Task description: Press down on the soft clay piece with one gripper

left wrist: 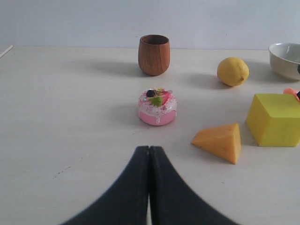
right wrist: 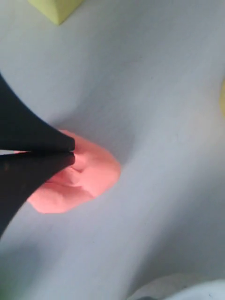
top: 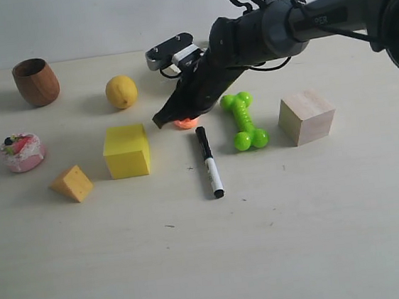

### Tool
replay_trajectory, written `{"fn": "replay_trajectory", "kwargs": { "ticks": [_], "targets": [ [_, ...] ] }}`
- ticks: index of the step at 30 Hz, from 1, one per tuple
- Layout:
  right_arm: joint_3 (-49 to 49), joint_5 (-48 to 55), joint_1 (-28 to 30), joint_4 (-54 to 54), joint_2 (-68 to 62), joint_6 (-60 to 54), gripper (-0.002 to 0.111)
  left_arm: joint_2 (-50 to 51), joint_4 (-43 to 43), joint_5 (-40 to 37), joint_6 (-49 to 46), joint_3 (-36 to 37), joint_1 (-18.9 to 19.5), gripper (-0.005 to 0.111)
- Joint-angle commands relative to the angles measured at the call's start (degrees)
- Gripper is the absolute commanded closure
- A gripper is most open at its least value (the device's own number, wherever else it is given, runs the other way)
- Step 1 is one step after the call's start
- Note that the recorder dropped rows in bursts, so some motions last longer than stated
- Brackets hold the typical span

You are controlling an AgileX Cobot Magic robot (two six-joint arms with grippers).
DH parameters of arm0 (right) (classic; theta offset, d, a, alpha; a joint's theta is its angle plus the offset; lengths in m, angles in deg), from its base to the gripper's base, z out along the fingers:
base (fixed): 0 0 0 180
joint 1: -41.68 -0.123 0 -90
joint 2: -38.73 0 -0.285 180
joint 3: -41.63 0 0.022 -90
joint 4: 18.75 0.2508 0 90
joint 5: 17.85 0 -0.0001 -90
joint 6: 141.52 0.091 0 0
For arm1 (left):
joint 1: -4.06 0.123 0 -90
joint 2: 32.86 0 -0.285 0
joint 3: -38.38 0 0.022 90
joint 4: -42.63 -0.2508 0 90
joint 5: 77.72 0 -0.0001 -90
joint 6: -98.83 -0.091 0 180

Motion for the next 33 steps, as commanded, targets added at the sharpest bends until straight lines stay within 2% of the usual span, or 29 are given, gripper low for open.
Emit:
{"fn": "replay_trajectory", "kwargs": {
  "ticks": [1, 23, 33],
  "targets": [
    [0.35, -1.25, 0.15, -0.48, 2.32, 0.04, 0.108, -0.09, 0.33, 0.64, 0.15, -0.15, -0.31, 0.107],
    [0.49, -0.65, 0.15, -0.48, 3.55, 0.71, 0.108, -0.09, 0.33, 0.64, 0.02, -0.15, -0.31, 0.107],
    [0.49, -0.68, 0.32, -0.93, 9.02, 2.17, 0.108, -0.09, 0.33, 0.64, 0.02, -0.15, -0.31, 0.107]
  ]
}}
